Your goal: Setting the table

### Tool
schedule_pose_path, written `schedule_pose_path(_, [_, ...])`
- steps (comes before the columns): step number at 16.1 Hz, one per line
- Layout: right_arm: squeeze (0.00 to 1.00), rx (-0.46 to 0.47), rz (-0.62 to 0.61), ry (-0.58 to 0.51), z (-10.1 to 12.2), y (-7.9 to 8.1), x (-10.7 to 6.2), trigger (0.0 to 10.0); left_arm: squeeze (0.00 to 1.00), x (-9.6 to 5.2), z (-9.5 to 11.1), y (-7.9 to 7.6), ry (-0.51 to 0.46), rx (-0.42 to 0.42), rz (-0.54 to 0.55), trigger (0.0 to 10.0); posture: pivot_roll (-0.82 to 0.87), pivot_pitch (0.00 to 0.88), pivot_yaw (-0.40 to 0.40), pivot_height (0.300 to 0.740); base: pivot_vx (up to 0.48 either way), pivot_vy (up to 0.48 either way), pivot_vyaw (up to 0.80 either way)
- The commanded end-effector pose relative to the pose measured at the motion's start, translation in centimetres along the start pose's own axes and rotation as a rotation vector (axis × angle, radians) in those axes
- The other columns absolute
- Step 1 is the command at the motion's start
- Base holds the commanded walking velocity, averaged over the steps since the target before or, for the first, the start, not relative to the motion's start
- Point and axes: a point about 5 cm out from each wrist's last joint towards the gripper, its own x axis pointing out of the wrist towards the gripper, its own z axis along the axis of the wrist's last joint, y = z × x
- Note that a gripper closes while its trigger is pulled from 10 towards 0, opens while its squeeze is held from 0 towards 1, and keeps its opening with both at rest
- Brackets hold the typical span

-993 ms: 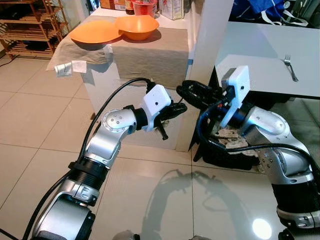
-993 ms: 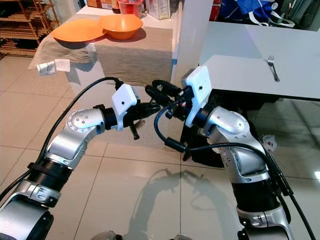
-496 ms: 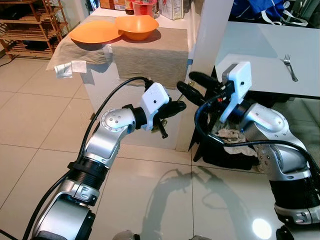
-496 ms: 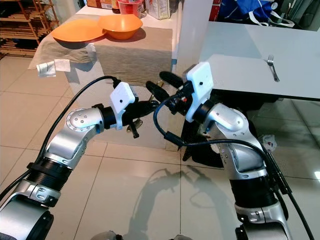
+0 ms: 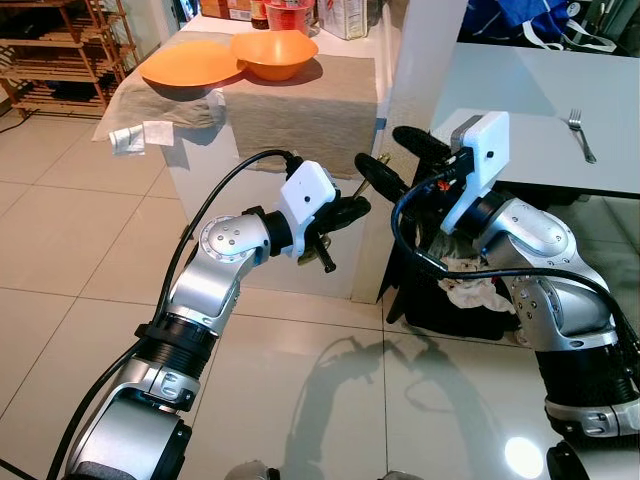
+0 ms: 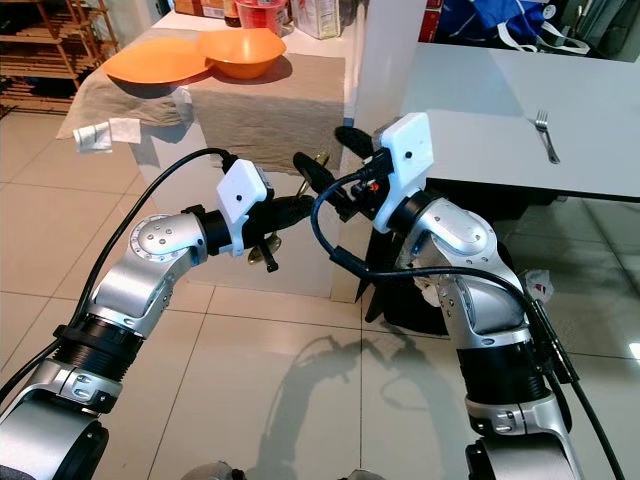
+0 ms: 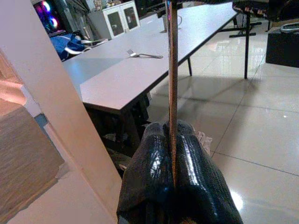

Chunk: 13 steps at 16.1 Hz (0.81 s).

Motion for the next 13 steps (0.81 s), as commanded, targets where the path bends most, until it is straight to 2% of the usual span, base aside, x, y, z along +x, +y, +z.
schedule_pose_path(1, [1.0,-0.006,-0.138,-0.051,1.1,-2.1,-0.7,10.0,0.0,0.1,0.3,-0.5,-0.016,0.014,-0.034,0.0,-0.07,0.01,0.005,0.727,0.0,0.0,0.0])
schedule_pose_path(3, [1.0,0.053,-0.151,-0.08,1.4,-2.3,-0.7,10.0,0.0,0.1,0.3,-0.6,-0.017,0.013,-0.035,0.0,-0.07,0.011,0.005,0.727,0.0,0.0,0.0])
schedule_pose_path(6, [1.0,0.227,-0.185,-0.175,2.5,-2.8,-0.7,10.0,0.0,0.2,0.3,-0.7,-0.021,0.009,-0.037,0.0,-0.07,0.012,0.006,0.727,0.0,0.0,0.0])
schedule_pose_path(9, [1.0,0.283,-0.258,-0.183,2.3,-3.3,-0.6,10.0,0.0,0.3,0.3,-0.9,-0.021,0.01,-0.034,0.0,-0.07,0.014,0.006,0.727,0.0,0.0,0.0])
schedule_pose_path(10, [0.0,0.307,-0.296,-0.177,2.0,-3.6,-0.7,10.0,0.0,0.2,0.3,-0.9,-0.019,0.011,-0.026,0.0,-0.07,0.014,0.007,0.727,0.0,0.0,0.0])
schedule_pose_path(12, [0.0,0.339,-0.376,-0.163,1.2,-4.0,-1.1,10.0,0.0,0.1,0.1,-0.8,-0.007,-0.001,0.017,0.0,-0.07,0.013,0.008,0.727,0.0,0.0,0.0])
schedule_pose_path(13, [0.0,0.339,-0.458,-0.138,0.2,-4.5,-1.9,10.0,0.0,0.1,-0.2,-0.5,0.004,-0.036,0.083,0.0,-0.07,0.011,0.006,0.727,0.0,0.0,0.0])
